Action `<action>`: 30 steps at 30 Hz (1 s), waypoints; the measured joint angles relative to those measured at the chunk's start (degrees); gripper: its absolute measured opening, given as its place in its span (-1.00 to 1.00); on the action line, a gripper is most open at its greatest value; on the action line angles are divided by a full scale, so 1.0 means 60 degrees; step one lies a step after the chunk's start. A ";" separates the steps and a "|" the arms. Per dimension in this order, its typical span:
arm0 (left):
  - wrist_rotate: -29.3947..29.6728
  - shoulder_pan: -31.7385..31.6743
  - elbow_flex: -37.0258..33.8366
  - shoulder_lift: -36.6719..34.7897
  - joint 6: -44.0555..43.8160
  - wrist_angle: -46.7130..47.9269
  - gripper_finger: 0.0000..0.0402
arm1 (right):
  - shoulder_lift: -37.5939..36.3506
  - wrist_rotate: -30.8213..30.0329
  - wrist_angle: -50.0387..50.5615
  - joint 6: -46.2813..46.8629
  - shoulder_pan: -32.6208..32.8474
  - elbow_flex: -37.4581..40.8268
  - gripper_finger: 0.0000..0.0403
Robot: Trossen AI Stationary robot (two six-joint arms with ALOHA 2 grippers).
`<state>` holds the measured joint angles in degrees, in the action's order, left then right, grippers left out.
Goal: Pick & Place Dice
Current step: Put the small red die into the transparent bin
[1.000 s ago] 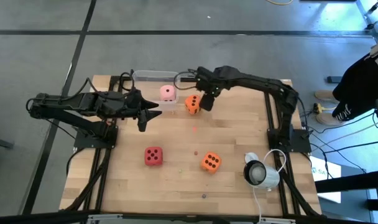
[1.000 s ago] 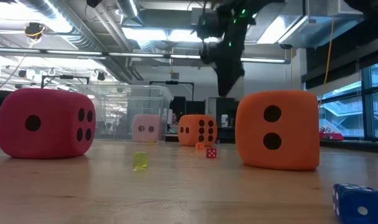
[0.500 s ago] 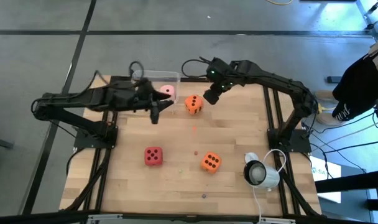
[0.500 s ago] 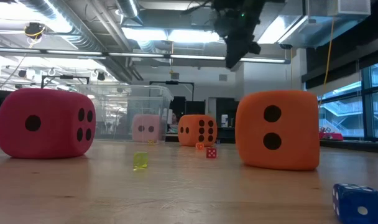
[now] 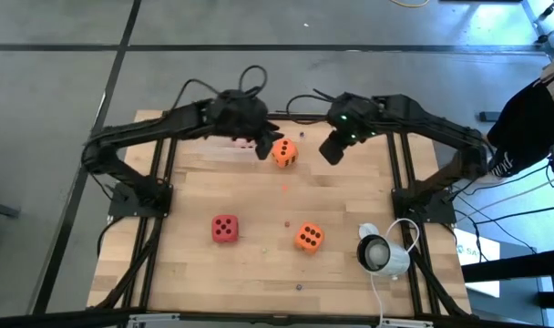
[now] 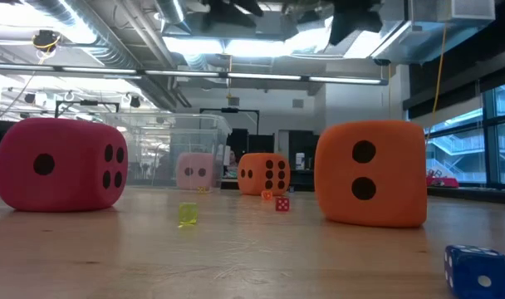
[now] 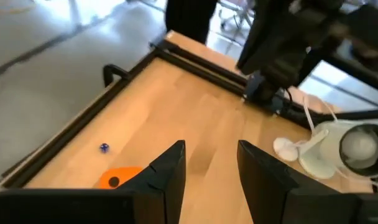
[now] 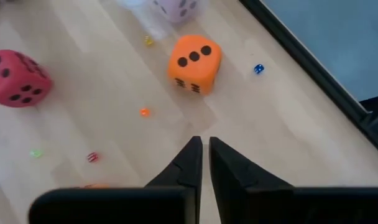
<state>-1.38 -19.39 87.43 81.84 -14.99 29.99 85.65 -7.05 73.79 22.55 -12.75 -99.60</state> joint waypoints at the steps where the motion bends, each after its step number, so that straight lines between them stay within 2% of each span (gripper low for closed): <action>1: -0.0201 -0.0071 0.0210 0.0222 0.0171 0.0125 -0.33 | -0.0082 0.0001 0.0006 0.0096 0.0074 0.0001 -0.84; 7: -0.0090 -0.0060 0.1345 0.1307 0.2516 0.1537 -0.33 | -0.0461 -0.0171 0.0230 0.0624 0.0896 0.0001 -0.84; 12: -0.0123 -0.0141 0.1456 0.1761 0.2679 0.2232 -0.33 | -0.0856 -0.1357 0.1347 0.1477 0.1482 0.0011 -0.84; 14: -0.0161 -0.0173 0.1459 0.1950 0.2763 0.2282 -0.33 | -0.1185 -0.1434 0.1408 0.1859 0.1639 0.0274 -0.84; 18: -0.0137 0.0009 0.1459 0.2300 0.3581 0.2342 -0.33 | -0.2236 -0.0968 0.0615 0.2756 0.1933 0.1786 -0.84; 23: 0.0470 0.0468 0.1463 0.2711 0.5427 0.2588 -0.33 | -0.3556 -0.0273 -0.1674 0.3710 0.2391 0.4189 -0.84; 27: 0.0972 0.0798 0.1462 0.3143 0.6739 0.2916 -0.28 | -0.4055 -0.0036 -0.3159 0.4261 0.2835 0.5606 -0.84; 30: 0.1037 0.1019 0.1459 0.3443 0.7082 0.2972 -0.18 | -0.4099 -0.0129 -0.3644 0.4587 0.3126 0.6156 -0.84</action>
<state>4.84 -13.28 96.18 102.50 27.50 47.82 61.06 -7.83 51.93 50.07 6.00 -62.66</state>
